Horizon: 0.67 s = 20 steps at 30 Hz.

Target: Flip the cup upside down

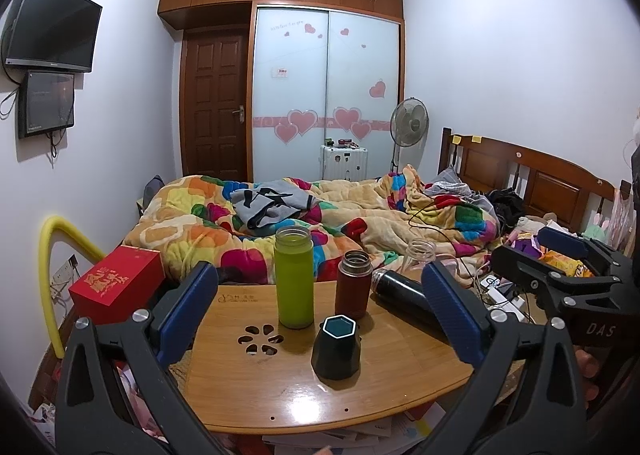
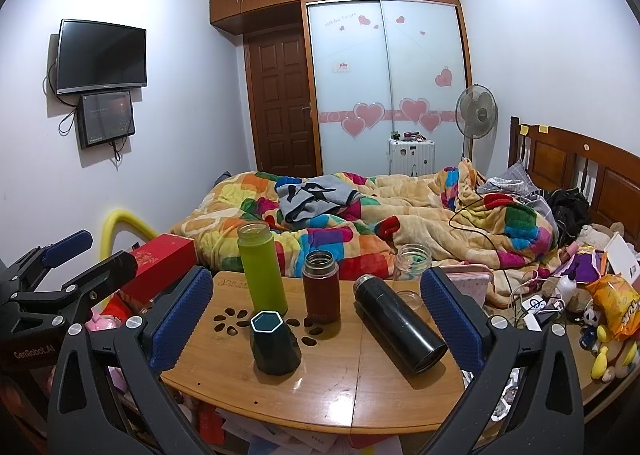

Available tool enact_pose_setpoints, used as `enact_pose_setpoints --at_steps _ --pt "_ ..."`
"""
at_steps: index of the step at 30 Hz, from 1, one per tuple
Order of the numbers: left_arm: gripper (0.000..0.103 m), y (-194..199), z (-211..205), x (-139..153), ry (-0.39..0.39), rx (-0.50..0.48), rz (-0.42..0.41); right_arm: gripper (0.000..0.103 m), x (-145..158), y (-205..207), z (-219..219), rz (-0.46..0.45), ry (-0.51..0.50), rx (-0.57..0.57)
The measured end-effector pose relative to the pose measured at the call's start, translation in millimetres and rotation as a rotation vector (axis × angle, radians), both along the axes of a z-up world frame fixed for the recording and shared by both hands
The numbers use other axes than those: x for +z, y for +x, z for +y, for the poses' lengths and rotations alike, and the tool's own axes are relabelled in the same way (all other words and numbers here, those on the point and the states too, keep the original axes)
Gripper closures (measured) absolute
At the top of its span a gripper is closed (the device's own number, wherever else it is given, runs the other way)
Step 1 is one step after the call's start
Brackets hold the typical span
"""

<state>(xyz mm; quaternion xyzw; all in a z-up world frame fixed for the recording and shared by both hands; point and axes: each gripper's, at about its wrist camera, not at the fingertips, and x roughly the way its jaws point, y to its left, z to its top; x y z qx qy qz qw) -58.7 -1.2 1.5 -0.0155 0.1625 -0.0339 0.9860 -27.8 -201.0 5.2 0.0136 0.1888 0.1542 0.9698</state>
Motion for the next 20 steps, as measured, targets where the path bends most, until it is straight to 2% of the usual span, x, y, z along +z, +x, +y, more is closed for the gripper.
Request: enact_pose_setpoints --at_steps 4,20 --pt "0.000 1.1 0.3 -1.0 -0.001 -0.023 0.011 0.000 -1.3 1.0 -2.2 0.001 0.001 0.001" --pt "0.000 4.4 3.6 -3.5 -0.012 -0.013 0.026 0.000 -8.2 0.1 -0.4 0.008 -0.002 0.013"
